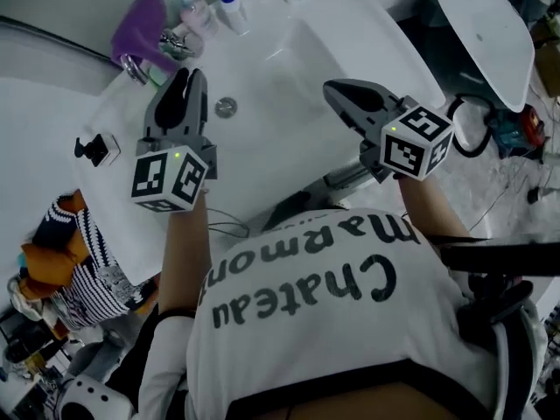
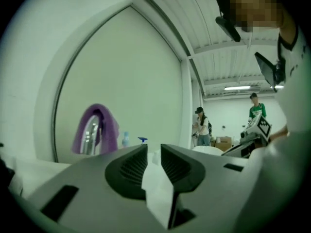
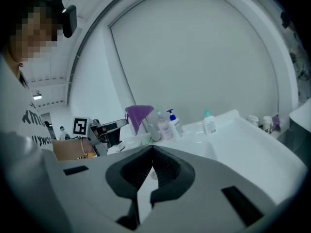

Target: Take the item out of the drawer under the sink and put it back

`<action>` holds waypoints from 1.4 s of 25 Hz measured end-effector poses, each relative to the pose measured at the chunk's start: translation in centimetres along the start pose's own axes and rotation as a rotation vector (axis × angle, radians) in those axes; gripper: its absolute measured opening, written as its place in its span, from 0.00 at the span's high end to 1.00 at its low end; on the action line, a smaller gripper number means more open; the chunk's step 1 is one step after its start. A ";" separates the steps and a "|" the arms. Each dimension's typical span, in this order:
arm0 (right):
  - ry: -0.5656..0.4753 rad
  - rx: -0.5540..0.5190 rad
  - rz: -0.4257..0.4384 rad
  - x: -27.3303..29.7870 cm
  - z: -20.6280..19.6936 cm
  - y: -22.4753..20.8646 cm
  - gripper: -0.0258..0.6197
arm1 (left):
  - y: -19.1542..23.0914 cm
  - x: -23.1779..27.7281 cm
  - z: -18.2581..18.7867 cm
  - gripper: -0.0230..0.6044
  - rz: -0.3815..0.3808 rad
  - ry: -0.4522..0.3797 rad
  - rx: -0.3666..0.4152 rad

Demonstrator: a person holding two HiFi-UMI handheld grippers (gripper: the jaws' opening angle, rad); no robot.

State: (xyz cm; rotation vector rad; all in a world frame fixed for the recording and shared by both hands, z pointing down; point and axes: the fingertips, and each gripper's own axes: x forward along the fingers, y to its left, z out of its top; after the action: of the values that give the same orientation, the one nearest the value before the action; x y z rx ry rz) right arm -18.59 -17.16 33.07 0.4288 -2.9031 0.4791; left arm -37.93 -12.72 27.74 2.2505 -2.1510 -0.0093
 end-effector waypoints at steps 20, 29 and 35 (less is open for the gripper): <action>0.145 -0.020 0.488 -5.0 -5.1 8.4 0.94 | -16.6 -17.1 -7.3 0.95 0.302 -0.023 -0.183; 0.138 -0.042 0.514 -9.3 -7.3 10.2 0.94 | -21.9 -23.6 -7.9 0.95 0.363 -0.048 -0.153; 0.103 -0.035 0.456 -12.2 -7.5 11.8 0.94 | -23.0 -27.3 -8.3 0.95 0.317 -0.025 -0.155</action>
State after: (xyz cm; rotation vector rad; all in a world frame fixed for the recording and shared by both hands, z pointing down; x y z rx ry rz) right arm -9.79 -0.87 34.12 -0.2649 -2.8931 0.4898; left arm -15.98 15.69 35.04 1.8187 -2.4009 -0.1905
